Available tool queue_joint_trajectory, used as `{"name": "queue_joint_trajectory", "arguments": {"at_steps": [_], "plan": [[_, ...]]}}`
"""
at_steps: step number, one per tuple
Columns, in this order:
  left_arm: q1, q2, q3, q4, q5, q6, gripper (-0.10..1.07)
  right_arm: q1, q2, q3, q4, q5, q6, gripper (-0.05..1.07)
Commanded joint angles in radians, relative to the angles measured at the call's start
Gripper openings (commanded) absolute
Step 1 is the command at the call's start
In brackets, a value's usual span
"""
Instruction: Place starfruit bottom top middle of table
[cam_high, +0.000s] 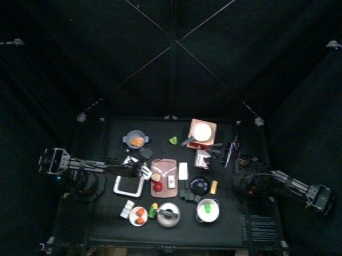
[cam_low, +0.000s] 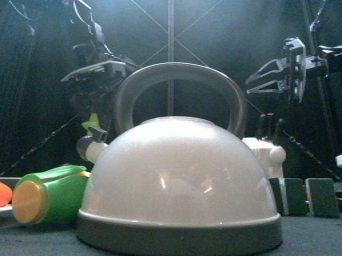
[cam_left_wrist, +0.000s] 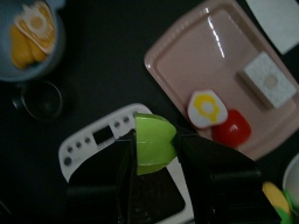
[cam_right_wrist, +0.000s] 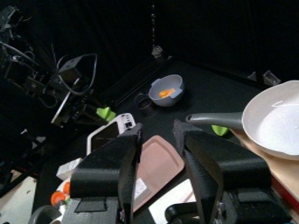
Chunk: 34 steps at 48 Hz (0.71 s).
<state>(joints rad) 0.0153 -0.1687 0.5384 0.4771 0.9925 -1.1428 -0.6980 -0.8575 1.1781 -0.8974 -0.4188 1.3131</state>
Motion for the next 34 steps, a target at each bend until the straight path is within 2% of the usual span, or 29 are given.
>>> {"name": "queue_joint_trajectory", "arguments": {"at_steps": [1, 13, 24, 34], "plan": [[0.051, -0.009, -0.035, 0.054, -0.023, -0.003, 0.61, -0.009, 0.006, -0.009, 0.003, -0.002, -0.003, 0.74], [0.181, 0.028, -0.067, 0.110, -0.170, -0.002, 0.61, -0.018, 0.005, -0.009, 0.003, 0.011, -0.002, 0.74], [0.307, 0.130, -0.087, 0.110, -0.337, 0.005, 0.61, -0.018, 0.005, -0.008, 0.003, 0.011, -0.002, 0.74], [0.383, 0.207, -0.135, 0.117, -0.463, 0.008, 0.61, -0.018, 0.006, -0.009, 0.002, 0.011, -0.003, 0.74]]}}
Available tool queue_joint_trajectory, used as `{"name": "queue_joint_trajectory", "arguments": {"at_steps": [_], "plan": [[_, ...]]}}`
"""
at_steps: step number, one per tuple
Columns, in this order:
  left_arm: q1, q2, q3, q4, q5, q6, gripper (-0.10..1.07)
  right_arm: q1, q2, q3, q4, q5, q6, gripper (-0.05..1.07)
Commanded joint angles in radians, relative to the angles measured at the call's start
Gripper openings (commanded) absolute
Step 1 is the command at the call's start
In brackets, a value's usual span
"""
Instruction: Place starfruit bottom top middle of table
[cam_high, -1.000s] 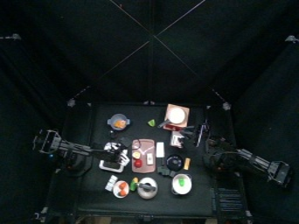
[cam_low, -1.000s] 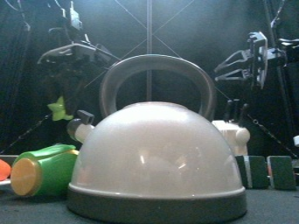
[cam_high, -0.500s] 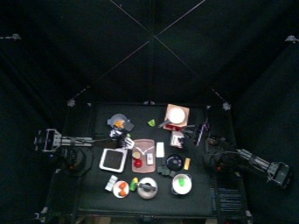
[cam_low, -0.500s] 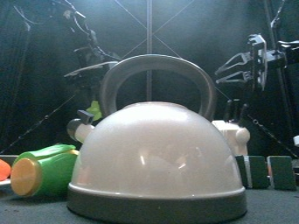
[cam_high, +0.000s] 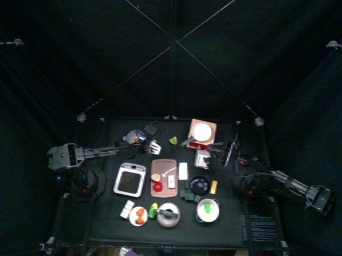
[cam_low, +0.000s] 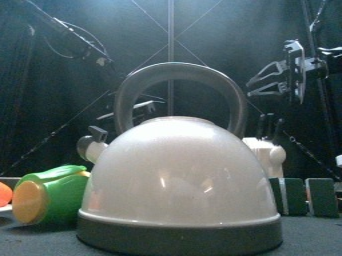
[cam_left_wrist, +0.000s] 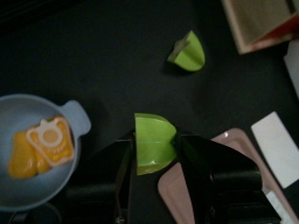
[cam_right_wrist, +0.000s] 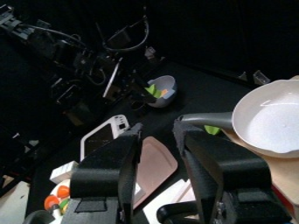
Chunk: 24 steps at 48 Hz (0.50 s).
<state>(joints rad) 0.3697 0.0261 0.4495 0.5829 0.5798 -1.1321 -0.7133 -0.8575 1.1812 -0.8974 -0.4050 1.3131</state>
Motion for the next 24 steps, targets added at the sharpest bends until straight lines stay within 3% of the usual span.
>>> {"name": "queue_joint_trajectory", "arguments": {"at_steps": [1, 12, 24], "plan": [[0.035, 0.018, -0.052, 0.011, -0.061, -0.003, 0.61, -0.003, 0.005, -0.011, 0.002, -0.005, -0.003, 0.74], [0.106, 0.107, -0.104, 0.011, -0.130, -0.005, 0.62, -0.003, 0.003, -0.012, 0.002, -0.003, -0.003, 0.74], [0.140, 0.173, -0.120, 0.006, -0.183, -0.006, 0.62, -0.003, 0.003, -0.011, 0.000, -0.003, -0.003, 0.74]]}}
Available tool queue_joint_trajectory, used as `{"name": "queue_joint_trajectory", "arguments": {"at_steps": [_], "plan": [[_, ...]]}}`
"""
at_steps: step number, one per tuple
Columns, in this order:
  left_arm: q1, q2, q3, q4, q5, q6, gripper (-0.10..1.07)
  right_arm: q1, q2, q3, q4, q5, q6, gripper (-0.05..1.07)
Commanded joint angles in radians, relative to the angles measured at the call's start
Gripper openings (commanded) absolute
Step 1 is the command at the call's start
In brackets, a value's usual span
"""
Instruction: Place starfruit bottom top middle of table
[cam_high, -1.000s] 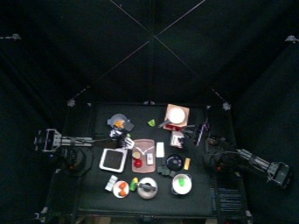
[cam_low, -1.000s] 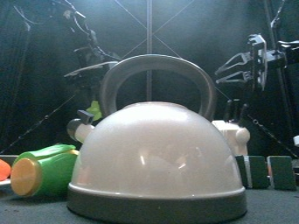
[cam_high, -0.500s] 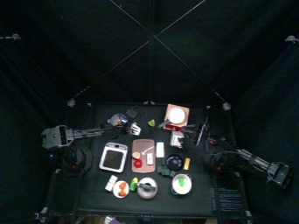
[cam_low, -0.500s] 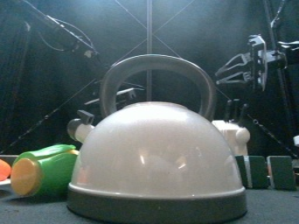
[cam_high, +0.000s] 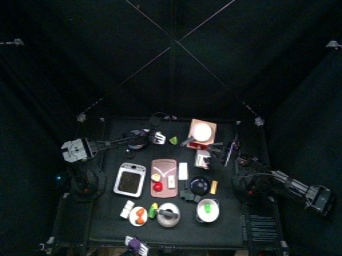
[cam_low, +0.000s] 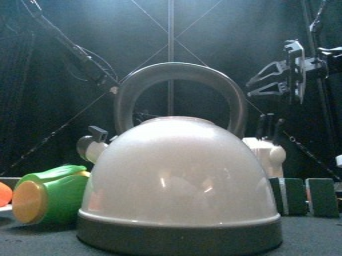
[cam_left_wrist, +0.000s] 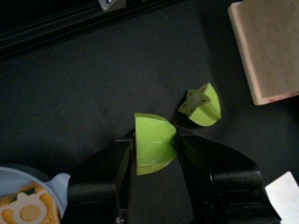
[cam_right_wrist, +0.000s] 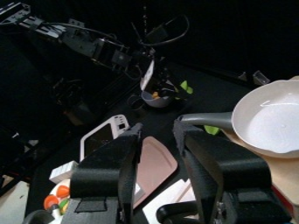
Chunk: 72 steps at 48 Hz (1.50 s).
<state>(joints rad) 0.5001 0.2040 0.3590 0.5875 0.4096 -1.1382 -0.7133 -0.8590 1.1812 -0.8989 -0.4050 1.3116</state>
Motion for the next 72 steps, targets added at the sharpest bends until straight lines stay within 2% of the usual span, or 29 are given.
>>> {"name": "queue_joint_trajectory", "arguments": {"at_steps": [1, 29, 45, 52, 72], "plan": [[0.009, -0.005, -0.028, 0.002, -0.012, 0.000, 0.62, -0.003, 0.005, -0.012, 0.002, -0.003, -0.002, 0.74], [0.014, 0.046, -0.043, -0.015, -0.015, 0.000, 0.63, -0.003, 0.005, -0.012, 0.002, -0.003, -0.002, 0.74], [0.011, 0.057, -0.054, -0.015, -0.015, 0.000, 0.81, -0.003, 0.005, -0.014, 0.003, -0.003, -0.002, 0.74], [0.009, 0.058, -0.057, -0.012, -0.015, 0.002, 0.86, -0.003, 0.005, -0.014, 0.003, -0.003, -0.002, 0.74], [0.008, 0.052, -0.064, -0.011, -0.015, 0.000, 0.88, -0.003, 0.005, -0.014, 0.005, -0.003, -0.002, 0.74]]}}
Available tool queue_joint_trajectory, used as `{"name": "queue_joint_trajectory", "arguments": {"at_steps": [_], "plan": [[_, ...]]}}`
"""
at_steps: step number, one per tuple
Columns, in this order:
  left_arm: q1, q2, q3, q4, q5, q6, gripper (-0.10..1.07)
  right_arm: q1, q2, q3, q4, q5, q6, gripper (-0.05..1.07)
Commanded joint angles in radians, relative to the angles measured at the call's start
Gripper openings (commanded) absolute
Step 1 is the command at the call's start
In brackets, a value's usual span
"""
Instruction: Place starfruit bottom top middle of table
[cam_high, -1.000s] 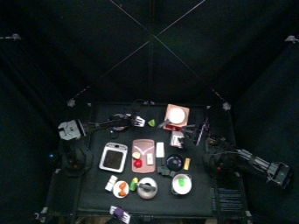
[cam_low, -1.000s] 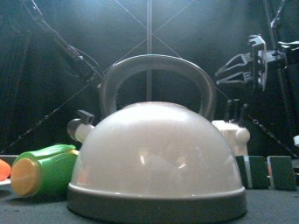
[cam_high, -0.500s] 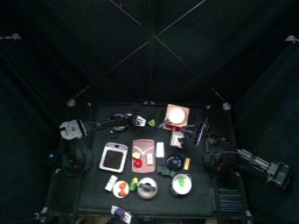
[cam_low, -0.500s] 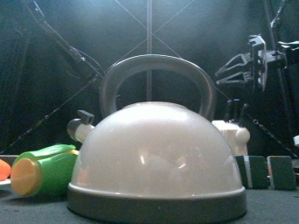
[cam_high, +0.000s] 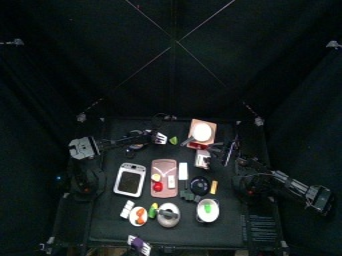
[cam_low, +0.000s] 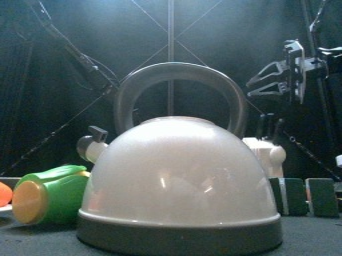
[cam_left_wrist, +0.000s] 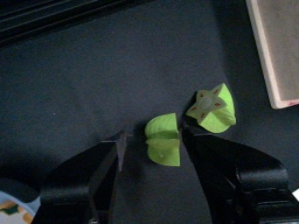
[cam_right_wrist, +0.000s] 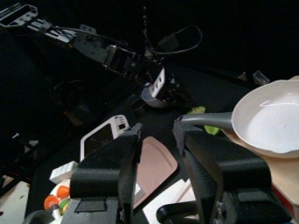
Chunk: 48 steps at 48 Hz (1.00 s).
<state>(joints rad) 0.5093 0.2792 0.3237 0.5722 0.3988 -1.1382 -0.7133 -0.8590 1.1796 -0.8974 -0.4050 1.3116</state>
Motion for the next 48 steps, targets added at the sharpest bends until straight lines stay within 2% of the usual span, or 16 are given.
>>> {"name": "queue_joint_trajectory", "arguments": {"at_steps": [1, 19, 48], "plan": [[-0.002, -0.023, -0.029, 0.005, -0.005, 0.000, 0.88, -0.003, 0.003, -0.012, 0.003, -0.003, -0.002, 0.74], [-0.002, -0.069, -0.029, 0.040, -0.005, 0.000, 0.88, -0.003, 0.005, -0.011, 0.003, -0.003, -0.002, 0.74], [-0.012, -0.078, -0.021, 0.044, -0.005, 0.002, 0.88, -0.003, 0.005, -0.011, 0.000, -0.003, -0.002, 0.74]]}}
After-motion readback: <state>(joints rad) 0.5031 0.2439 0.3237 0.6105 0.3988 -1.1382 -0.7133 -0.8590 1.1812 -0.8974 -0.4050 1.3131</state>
